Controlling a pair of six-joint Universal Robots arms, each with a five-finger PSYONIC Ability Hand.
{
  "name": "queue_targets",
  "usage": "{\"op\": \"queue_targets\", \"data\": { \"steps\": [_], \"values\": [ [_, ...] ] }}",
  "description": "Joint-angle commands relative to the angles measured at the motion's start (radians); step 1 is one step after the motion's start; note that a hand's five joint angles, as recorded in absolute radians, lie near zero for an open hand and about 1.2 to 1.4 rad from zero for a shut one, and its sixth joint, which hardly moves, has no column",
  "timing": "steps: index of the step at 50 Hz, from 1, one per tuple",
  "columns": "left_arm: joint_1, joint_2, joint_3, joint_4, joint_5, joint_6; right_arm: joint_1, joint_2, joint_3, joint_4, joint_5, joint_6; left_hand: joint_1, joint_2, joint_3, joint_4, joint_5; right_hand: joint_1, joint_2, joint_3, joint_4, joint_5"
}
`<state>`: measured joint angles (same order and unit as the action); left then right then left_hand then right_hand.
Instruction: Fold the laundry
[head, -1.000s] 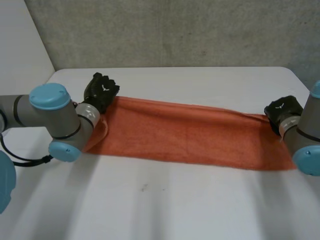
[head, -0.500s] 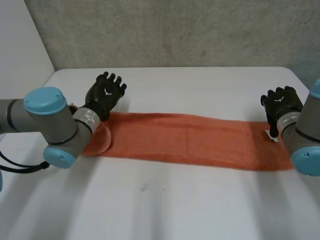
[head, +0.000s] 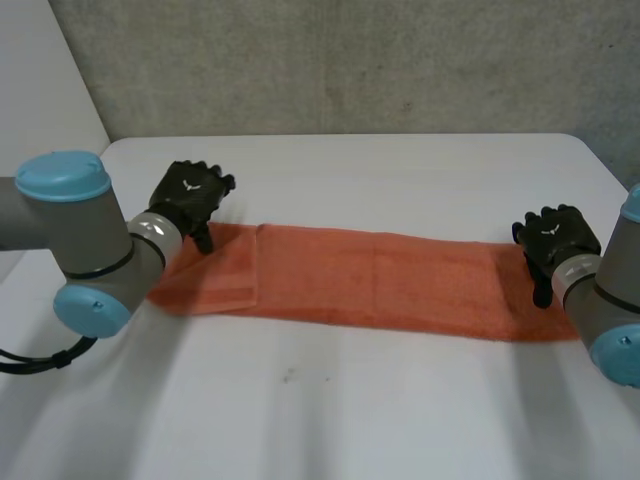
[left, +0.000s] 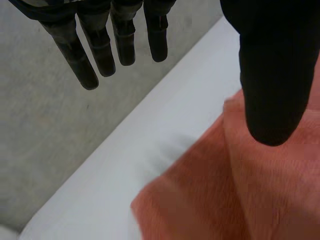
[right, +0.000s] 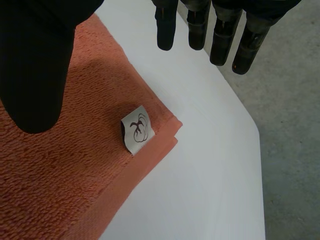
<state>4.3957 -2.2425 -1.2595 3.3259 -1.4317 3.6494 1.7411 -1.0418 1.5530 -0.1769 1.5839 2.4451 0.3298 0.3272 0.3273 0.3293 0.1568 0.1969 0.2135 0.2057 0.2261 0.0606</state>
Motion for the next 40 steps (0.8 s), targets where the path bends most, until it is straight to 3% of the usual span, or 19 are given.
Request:
{"op": "queue_targets", "data": {
  "steps": [1,10,20,23,24,31,40],
  "values": [
    [-0.001,-0.039,0.009,-0.008,-0.053,0.046,0.0,0.0,0.009,-0.001,-0.004,0.0,0.069,0.071,0.071,0.069,0.067,-0.022,-0.039,-0.031,-0.052,-0.061],
    [-0.022,-0.036,0.008,-0.019,-0.05,0.018,0.002,0.003,0.018,-0.003,-0.004,0.002,0.077,0.08,0.08,0.078,0.076,-0.022,-0.039,-0.031,-0.052,-0.061],
    [-0.116,-0.032,-0.001,-0.017,-0.068,-0.183,0.0,0.005,0.019,-0.009,-0.004,0.0,0.077,0.08,0.08,0.078,0.076,-0.022,-0.039,-0.031,-0.052,-0.061],
    [-0.154,-0.029,-0.017,-0.02,-0.09,-0.186,0.001,0.006,0.019,-0.009,-0.004,0.0,0.077,0.08,0.08,0.078,0.076,-0.022,-0.039,-0.031,-0.052,-0.061],
    [-0.191,-0.026,-0.04,-0.019,-0.14,-0.184,0.002,0.008,0.019,-0.009,-0.004,0.0,0.075,0.077,0.077,0.075,0.073,-0.022,-0.039,-0.031,-0.052,-0.061],
    [-0.222,-0.008,-0.098,-0.016,-0.275,-0.166,0.006,0.008,0.027,-0.01,-0.004,0.0,0.098,0.1,0.1,0.098,0.096,-0.022,-0.039,-0.031,-0.052,-0.061],
    [-0.222,-0.02,-0.13,-0.006,-0.279,-0.112,0.006,0.008,0.035,-0.012,-0.002,0.0,0.239,0.241,0.241,0.239,0.237,-0.022,-0.039,-0.031,-0.052,-0.061]
  ]
}}
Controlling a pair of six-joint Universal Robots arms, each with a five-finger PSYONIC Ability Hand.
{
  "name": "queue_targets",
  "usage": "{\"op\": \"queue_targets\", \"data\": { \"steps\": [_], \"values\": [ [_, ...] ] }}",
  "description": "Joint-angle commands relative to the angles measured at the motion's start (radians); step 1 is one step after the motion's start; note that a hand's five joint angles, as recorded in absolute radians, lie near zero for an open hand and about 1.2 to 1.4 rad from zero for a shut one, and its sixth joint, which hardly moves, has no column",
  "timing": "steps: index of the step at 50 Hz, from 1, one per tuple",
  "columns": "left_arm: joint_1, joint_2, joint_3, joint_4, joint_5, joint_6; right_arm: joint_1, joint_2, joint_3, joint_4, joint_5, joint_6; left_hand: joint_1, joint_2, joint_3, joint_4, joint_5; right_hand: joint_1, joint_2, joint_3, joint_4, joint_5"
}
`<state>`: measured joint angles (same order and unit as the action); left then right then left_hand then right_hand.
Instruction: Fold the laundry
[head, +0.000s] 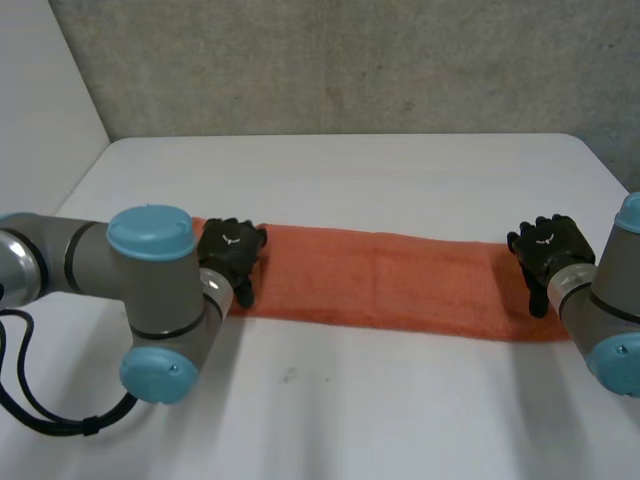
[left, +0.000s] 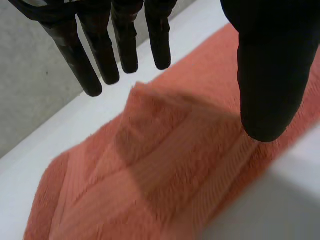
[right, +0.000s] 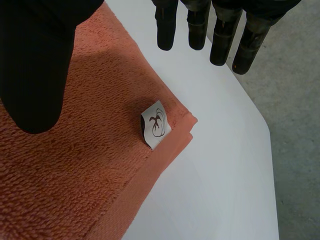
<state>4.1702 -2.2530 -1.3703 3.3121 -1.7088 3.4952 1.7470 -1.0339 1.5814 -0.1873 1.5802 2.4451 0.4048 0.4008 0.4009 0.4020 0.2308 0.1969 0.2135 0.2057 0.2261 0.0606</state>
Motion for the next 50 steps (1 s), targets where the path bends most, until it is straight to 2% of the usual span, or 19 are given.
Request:
{"op": "queue_targets", "data": {
  "steps": [1,13,17,22,33,38,44,49,50],
  "values": [
    [0.004,-0.011,-0.018,0.009,-0.002,0.042,0.0,0.0,0.006,-0.001,0.001,0.0,0.173,0.177,0.177,0.176,0.172,-0.022,-0.039,-0.031,-0.052,-0.061],
    [0.008,-0.043,-0.006,0.067,-0.002,0.045,0.0,0.0,0.014,-0.001,0.001,0.0,0.44,0.444,0.444,0.442,0.439,-0.022,-0.039,-0.031,-0.052,-0.061],
    [0.019,-0.046,-0.003,0.081,-0.002,0.045,0.0,0.002,0.014,-0.001,0.0,0.0,0.607,0.611,0.611,0.61,0.606,-0.022,-0.039,-0.031,-0.052,-0.061],
    [0.048,-0.039,-0.006,0.112,-0.002,0.045,0.0,0.002,0.014,-0.001,0.0,0.0,0.979,0.983,0.983,0.982,0.979,-0.022,-0.039,-0.031,-0.052,-0.061],
    [0.177,-0.048,0.077,0.116,0.011,0.103,0.002,0.0,0.022,-0.001,0.0,0.0,0.992,0.995,0.995,0.994,0.991,-0.022,-0.039,-0.031,-0.052,-0.061],
    [0.243,-0.051,0.111,0.125,0.099,0.151,0.002,0.0,0.022,-0.001,0.0,0.0,0.992,0.995,0.995,0.994,0.991,-0.022,-0.039,-0.031,-0.052,-0.061],
    [0.295,-0.1,0.186,0.185,0.15,0.154,0.006,0.0,0.022,-0.001,0.001,0.0,0.992,0.995,0.995,0.994,0.991,-0.022,-0.039,-0.031,-0.052,-0.061],
    [0.285,-0.053,0.085,0.147,0.161,0.14,0.014,0.002,0.023,-0.001,0.001,0.002,0.992,0.995,0.995,0.994,0.991,-0.022,-0.039,-0.031,-0.052,-0.061],
    [0.277,-0.033,0.056,0.138,0.161,0.136,0.014,0.002,0.023,-0.001,0.001,0.0,0.864,0.868,0.868,0.867,0.863,-0.022,-0.039,-0.031,-0.052,-0.061]
  ]
}}
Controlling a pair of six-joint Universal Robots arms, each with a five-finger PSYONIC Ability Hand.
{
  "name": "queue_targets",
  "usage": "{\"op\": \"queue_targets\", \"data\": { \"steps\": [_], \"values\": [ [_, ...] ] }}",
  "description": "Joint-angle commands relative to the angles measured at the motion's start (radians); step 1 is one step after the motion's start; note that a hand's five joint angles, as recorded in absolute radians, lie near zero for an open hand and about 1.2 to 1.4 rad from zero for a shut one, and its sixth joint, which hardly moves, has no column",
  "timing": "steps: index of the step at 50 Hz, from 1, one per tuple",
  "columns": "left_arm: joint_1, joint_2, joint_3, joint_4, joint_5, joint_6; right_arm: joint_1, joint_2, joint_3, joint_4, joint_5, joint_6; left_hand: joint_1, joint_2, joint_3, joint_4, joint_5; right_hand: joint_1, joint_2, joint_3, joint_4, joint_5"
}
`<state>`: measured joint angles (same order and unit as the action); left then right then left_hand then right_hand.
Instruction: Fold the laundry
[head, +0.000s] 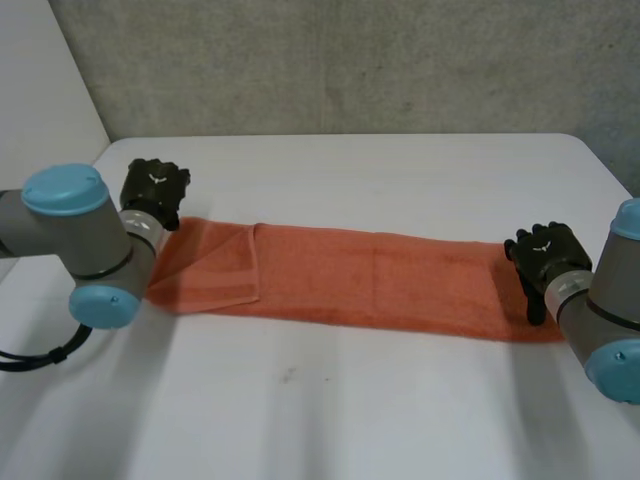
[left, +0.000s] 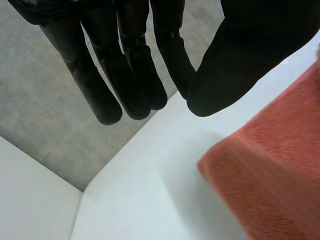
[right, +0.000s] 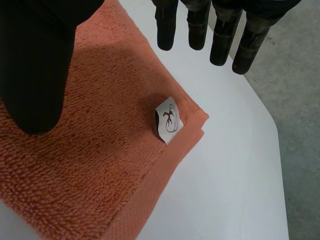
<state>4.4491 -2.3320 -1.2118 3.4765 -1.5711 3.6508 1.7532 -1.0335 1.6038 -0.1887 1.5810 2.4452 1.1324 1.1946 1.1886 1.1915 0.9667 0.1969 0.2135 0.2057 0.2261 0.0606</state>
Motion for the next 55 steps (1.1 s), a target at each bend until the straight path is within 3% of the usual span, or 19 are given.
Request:
{"op": "queue_targets", "data": {
  "steps": [1,4,7,17,23,36,37,40,50,55],
  "values": [
    [-0.016,0.066,-0.13,-0.033,0.025,-0.026,0.006,0.001,0.001,0.0,0.0,0.0,-0.019,-0.081,-0.075,-0.078,-0.028,-0.022,-0.039,-0.031,-0.052,-0.061],
    [-0.059,0.12,-0.211,-0.04,0.035,-0.043,0.006,0.001,0.001,0.0,0.0,0.0,-0.439,-0.502,-0.496,-0.498,-0.448,-0.022,-0.039,-0.031,-0.052,-0.061],
    [-0.114,0.17,-0.311,-0.037,0.062,-0.081,0.008,0.001,-0.002,0.0,0.0,0.0,-0.461,-0.523,-0.517,-0.52,-0.47,-0.022,-0.039,-0.031,-0.052,-0.061],
    [-0.168,0.152,-0.347,-0.033,0.065,-0.107,0.011,0.001,0.004,0.0,0.002,0.0,-0.358,-0.421,-0.414,-0.417,-0.367,-0.022,-0.039,-0.031,-0.052,-0.061],
    [-0.168,0.111,-0.31,-0.027,0.065,-0.106,0.008,0.001,0.01,0.0,0.0,0.0,-0.241,-0.303,-0.297,-0.3,-0.25,-0.022,-0.039,-0.031,-0.052,-0.061],
    [-0.168,0.075,-0.282,-0.027,0.063,-0.098,0.006,0.003,0.008,-0.002,0.0,0.0,-0.223,-0.285,-0.279,-0.282,-0.232,-0.022,-0.039,-0.031,-0.052,-0.061],
    [-0.168,0.075,-0.282,-0.027,0.065,-0.1,0.006,0.003,0.01,-0.002,0.0,0.0,-0.182,-0.245,-0.239,-0.242,-0.191,-0.022,-0.039,-0.031,-0.052,-0.061],
    [-0.168,0.075,-0.278,-0.025,0.062,-0.101,0.008,0.003,0.01,-0.002,0.0,0.0,0.263,0.2,0.206,0.203,0.254,-0.022,-0.039,-0.031,-0.052,-0.061],
    [-0.143,0.094,-0.235,0.026,0.036,-0.104,0.008,0.003,0.01,-0.002,0.0,0.0,0.264,0.202,0.208,0.205,0.255,-0.022,-0.039,-0.031,-0.052,-0.061],
    [-0.087,0.074,-0.183,0.056,0.032,-0.098,0.009,0.003,0.012,0.0,0.0,0.0,0.264,0.202,0.208,0.205,0.255,-0.022,-0.039,-0.031,-0.052,-0.061]
  ]
}}
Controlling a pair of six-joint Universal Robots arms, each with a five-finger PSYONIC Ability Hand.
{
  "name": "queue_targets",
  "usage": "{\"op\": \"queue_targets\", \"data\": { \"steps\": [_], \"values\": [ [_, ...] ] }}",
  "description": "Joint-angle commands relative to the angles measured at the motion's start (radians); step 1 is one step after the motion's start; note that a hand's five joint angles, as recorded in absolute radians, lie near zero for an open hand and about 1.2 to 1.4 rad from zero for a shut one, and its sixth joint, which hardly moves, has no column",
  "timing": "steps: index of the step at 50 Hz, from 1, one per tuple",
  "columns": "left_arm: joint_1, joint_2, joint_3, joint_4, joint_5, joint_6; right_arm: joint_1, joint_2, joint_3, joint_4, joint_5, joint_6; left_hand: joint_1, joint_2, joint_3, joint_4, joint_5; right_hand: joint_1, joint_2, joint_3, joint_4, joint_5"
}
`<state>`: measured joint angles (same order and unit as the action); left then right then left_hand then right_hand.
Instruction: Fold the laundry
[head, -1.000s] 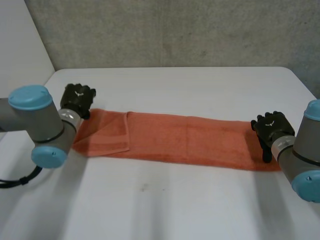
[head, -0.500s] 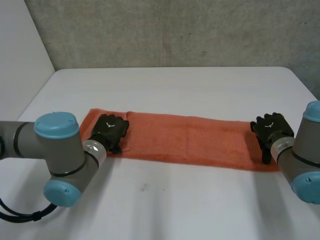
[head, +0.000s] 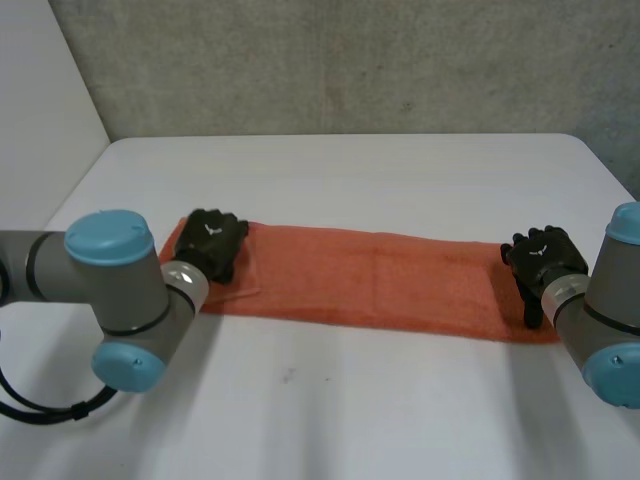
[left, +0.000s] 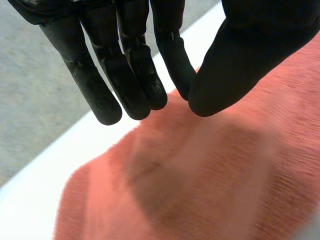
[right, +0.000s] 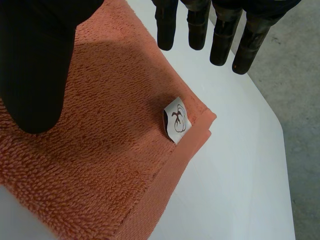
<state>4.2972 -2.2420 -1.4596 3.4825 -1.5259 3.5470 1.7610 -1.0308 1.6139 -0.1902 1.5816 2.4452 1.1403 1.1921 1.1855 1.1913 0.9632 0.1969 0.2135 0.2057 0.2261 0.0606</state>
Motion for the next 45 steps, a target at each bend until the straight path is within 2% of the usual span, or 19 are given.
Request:
{"op": "queue_targets", "data": {
  "steps": [1,6,13,14,16,17,20,35,45],
  "values": [
    [0.073,-0.025,0.077,0.05,-0.011,0.006,0.002,0.0,0.003,0.0,0.0,0.0,0.256,0.204,0.211,0.205,0.258,-0.022,-0.039,-0.031,-0.052,-0.061],
    [0.115,-0.051,0.091,0.015,-0.008,0.012,0.002,0.0,0.003,0.002,-0.002,0.0,0.256,0.204,0.211,0.205,0.258,-0.022,-0.039,-0.031,-0.052,-0.061],
    [0.092,-0.001,0.009,0.006,0.004,0.003,0.0,0.0,0.0,0.0,0.0,0.0,0.256,0.204,0.211,0.205,0.258,-0.022,-0.039,-0.031,-0.052,-0.061],
    [0.081,0.007,-0.002,0.006,0.013,0.003,0.0,-0.002,0.0,0.0,0.0,0.0,0.172,0.12,0.127,0.121,0.175,-0.022,-0.039,-0.031,-0.052,-0.061],
    [0.049,0.033,-0.033,0.006,0.047,0.001,0.0,-0.002,0.0,0.0,0.0,0.0,-0.141,-0.193,-0.186,-0.192,-0.139,-0.022,-0.039,-0.031,-0.052,-0.061],
    [0.043,0.041,-0.042,0.006,0.061,0.0,0.0,-0.002,0.0,0.0,0.0,0.0,-0.155,-0.206,-0.2,-0.206,-0.152,-0.022,-0.039,-0.031,-0.052,-0.061],
    [0.027,0.053,-0.067,0.007,0.084,-0.005,0.002,0.0,0.001,0.0,0.0,0.0,-0.158,-0.209,-0.203,-0.209,-0.155,-0.022,-0.039,-0.031,-0.052,-0.061],
    [0.021,0.002,-0.053,0.001,0.093,-0.069,0.0,0.0,0.003,0.0,0.0,0.0,-0.169,-0.221,-0.215,-0.22,-0.167,-0.022,-0.039,-0.031,-0.052,-0.061],
    [0.021,-0.005,-0.042,-0.025,0.093,-0.07,-0.002,0.0,0.001,0.0,0.0,-0.002,-0.29,-0.341,-0.335,-0.341,-0.287,-0.022,-0.039,-0.031,-0.052,-0.061]
  ]
}}
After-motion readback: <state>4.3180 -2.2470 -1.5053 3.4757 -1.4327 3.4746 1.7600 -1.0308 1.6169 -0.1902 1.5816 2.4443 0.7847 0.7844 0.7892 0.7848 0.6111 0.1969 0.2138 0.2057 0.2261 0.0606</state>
